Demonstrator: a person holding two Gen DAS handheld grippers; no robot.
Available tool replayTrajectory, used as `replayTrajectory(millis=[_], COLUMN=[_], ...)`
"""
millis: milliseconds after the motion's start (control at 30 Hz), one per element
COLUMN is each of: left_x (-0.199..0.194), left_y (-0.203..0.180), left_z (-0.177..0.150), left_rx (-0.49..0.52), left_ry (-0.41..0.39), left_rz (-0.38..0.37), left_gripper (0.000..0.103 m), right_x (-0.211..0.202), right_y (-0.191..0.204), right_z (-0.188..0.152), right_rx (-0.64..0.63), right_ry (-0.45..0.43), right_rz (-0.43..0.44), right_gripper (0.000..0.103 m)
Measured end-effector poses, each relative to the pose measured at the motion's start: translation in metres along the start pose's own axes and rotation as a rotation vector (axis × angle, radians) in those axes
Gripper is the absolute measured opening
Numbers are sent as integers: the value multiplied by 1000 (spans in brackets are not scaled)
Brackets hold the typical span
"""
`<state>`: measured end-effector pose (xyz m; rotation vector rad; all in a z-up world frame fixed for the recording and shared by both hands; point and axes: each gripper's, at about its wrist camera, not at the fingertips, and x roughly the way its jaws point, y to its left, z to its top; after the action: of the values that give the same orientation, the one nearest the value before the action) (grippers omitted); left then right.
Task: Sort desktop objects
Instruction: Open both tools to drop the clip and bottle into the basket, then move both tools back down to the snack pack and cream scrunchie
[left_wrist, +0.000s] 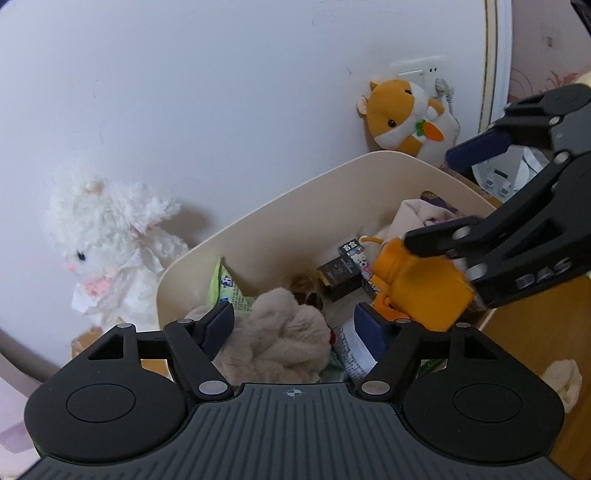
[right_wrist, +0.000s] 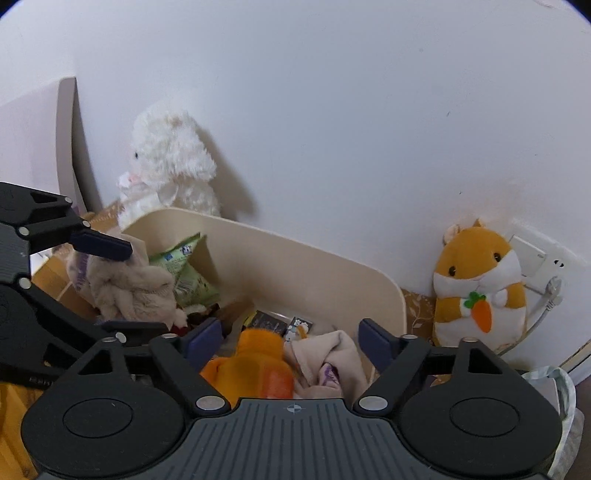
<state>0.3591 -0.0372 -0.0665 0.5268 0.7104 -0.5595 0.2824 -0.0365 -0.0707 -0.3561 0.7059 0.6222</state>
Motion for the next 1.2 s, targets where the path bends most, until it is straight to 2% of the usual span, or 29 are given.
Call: replayTrajectory(millis=[133,333,467,567,700,900,1100,1200], left_x=[-20,-49,-57,-58,-48,-8,33,45], left_y=[1,-14,-34,-57,-83,-114,-133,-142], left_z=[-3,-11,-21,-33,-46,-58,-70,-75], left_rx=[1,48,111,195,271,360,354,357], left_ry=[-54,-107,-85,-66,-6,92,170,183], left_rz=[-1,-87,-199,-261,-341,-321,-277,-238], left_gripper=[74,80,80,80,80,80,80,80], right_x=[-29,-67,-80,-83,-85,-80,-69,-66], right_y=[-8,-24,-28,-26,-21,-5,8,11], right_z=[-16,-59,-99,-129,-161,-191,-207,-213], right_rx=[-5,18,54,69,110,111,82,76], right_ry=[-44,-48,7,54,109,164,200,211], right_rz=[9,-5,3,6,27,54,56,54], right_gripper=[95,99,101,101,101,101,101,101])
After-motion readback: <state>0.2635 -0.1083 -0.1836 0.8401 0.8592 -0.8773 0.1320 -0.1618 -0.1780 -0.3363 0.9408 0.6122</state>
